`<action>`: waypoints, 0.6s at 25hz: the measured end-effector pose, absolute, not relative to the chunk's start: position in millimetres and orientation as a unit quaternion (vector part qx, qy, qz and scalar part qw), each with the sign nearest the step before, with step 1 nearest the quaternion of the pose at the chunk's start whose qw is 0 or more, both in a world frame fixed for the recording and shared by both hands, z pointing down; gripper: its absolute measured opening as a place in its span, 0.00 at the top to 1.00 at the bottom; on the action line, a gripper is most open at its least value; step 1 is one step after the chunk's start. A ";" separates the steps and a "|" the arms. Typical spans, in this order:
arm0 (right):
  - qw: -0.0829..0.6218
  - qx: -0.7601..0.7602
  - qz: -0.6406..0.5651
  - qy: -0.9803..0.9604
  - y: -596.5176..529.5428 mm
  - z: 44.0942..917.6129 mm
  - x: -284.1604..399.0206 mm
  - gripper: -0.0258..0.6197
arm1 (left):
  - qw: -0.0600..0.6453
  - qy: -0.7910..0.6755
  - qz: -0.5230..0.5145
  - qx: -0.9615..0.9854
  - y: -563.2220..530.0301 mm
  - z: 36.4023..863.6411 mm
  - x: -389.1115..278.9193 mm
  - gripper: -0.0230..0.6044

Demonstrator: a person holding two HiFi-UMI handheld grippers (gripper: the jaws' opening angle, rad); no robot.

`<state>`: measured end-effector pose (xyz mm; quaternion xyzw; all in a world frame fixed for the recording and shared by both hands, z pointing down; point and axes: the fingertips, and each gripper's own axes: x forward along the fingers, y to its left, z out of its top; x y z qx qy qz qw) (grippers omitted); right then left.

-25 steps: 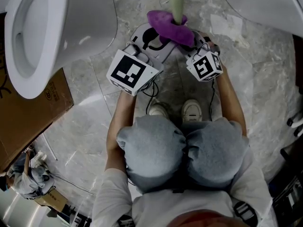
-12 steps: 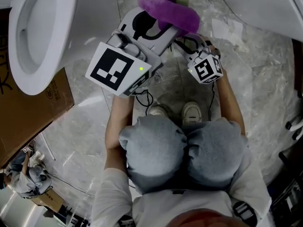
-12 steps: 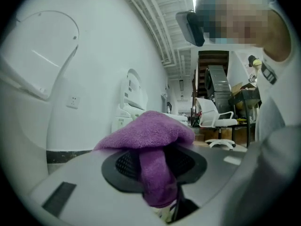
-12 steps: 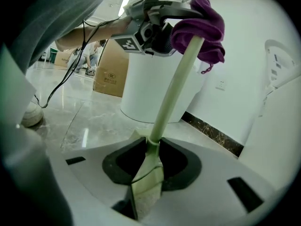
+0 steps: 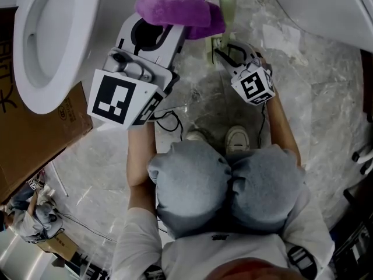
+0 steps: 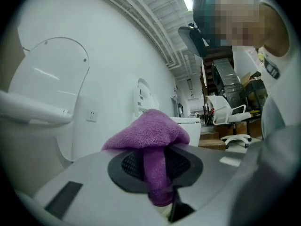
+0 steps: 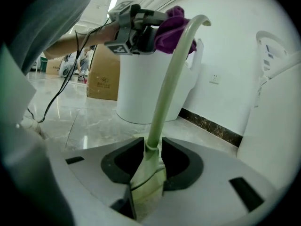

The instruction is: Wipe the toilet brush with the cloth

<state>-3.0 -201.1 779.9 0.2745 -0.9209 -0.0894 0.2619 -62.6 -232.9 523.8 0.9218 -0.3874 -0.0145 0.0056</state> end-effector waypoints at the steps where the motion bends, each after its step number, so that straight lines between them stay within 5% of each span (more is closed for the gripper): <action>1: 0.250 0.276 -0.082 -0.925 -200.2 775.9 -4.8 0.78 | 0.008 -0.392 -0.009 0.920 -231.5 529.9 -65.6 0.84; 15: 0.176 0.345 -0.046 -0.921 -178.4 722.2 28.9 0.77 | 0.012 -0.446 0.040 0.894 -207.5 613.3 -74.0 0.84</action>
